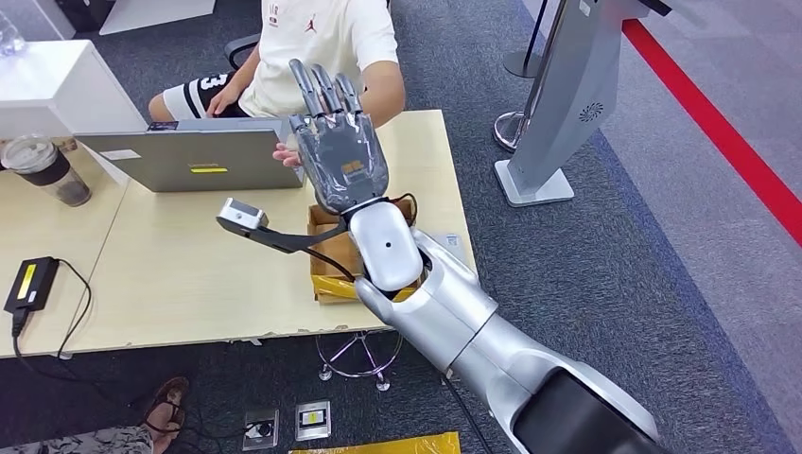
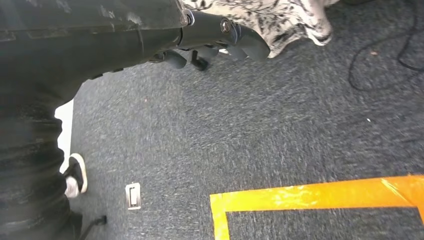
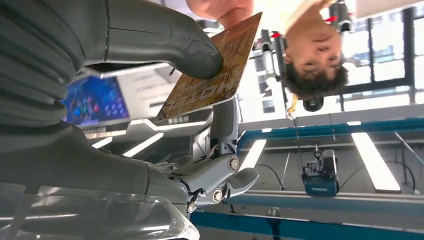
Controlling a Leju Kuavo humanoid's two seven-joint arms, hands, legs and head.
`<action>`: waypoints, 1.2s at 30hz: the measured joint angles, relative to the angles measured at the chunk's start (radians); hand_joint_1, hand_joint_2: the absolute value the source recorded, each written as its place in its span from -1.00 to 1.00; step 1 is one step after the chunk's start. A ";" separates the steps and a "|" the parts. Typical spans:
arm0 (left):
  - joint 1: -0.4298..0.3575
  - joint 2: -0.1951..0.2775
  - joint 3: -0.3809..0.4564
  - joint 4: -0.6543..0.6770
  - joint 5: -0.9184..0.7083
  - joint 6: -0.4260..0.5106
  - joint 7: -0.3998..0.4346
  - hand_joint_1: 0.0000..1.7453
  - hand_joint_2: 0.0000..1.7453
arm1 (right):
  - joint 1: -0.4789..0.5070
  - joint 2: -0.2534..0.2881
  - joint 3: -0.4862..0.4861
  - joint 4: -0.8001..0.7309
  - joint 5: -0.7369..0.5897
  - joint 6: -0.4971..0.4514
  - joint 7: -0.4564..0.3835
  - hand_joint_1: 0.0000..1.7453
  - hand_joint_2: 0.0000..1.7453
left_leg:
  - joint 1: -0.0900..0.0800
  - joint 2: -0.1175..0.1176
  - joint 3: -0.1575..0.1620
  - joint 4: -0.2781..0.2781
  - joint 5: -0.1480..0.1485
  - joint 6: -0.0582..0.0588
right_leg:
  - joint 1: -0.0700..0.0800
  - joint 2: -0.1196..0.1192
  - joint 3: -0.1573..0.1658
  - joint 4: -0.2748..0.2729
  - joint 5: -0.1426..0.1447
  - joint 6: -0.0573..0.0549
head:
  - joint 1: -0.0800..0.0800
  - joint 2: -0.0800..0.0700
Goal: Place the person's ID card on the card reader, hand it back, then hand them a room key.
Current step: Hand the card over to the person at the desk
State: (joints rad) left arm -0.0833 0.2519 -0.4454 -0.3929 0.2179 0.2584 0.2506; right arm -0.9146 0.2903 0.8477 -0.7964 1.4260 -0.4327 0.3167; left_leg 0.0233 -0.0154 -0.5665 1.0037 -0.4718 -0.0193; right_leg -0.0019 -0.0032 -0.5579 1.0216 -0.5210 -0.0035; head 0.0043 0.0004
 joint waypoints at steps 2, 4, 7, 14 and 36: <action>-0.007 0.000 -0.007 0.002 -0.006 -0.005 0.000 -1.00 1.00 | -0.011 0.002 0.003 0.039 0.055 0.023 0.014 1.00 1.00 | 0.000 0.000 0.000 0.000 0.000 0.000 | 0.000 0.000 0.000 0.000 0.000 0.000 | 0.000 0.000; -0.010 0.000 -0.012 0.003 -0.008 -0.006 0.000 -1.00 1.00 | -0.020 0.003 0.010 0.070 0.098 0.042 0.023 1.00 1.00 | 0.000 0.000 0.000 0.000 0.000 0.000 | 0.000 0.000 0.000 0.000 0.000 0.000 | 0.000 0.000; -0.013 -0.001 -0.020 0.006 -0.009 -0.005 0.000 -1.00 1.00 | -0.037 0.006 0.021 0.116 0.132 0.061 0.034 1.00 1.00 | 0.000 0.001 0.000 0.000 0.000 0.000 | 0.000 0.001 0.000 0.000 0.000 0.000 | 0.000 0.000; -0.012 -0.001 -0.028 0.014 -0.008 -0.001 -0.008 -1.00 1.00 | -0.050 0.007 0.045 0.182 0.137 0.081 0.051 -0.55 1.00 | 0.000 0.001 0.001 0.000 0.000 0.000 | 0.000 0.001 0.000 0.000 0.000 0.000 | 0.000 0.000; 0.002 -0.001 -0.031 0.035 -0.002 0.004 -0.021 -1.00 1.00 | -0.041 -0.036 0.021 0.236 0.137 0.033 0.039 -1.00 1.00 | 0.000 0.002 0.001 0.000 0.000 0.000 | 0.000 0.003 -0.001 0.000 0.000 0.000 | 0.000 0.000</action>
State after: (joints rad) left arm -0.0815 0.2509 -0.4769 -0.3580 0.2163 0.2625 0.2299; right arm -0.9559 0.2541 0.8686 -0.5602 1.5625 -0.4001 0.3555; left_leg 0.0236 -0.0133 -0.5652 1.0040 -0.4720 -0.0195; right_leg -0.0018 -0.0001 -0.5587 1.0215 -0.5209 -0.0034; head 0.0042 0.0004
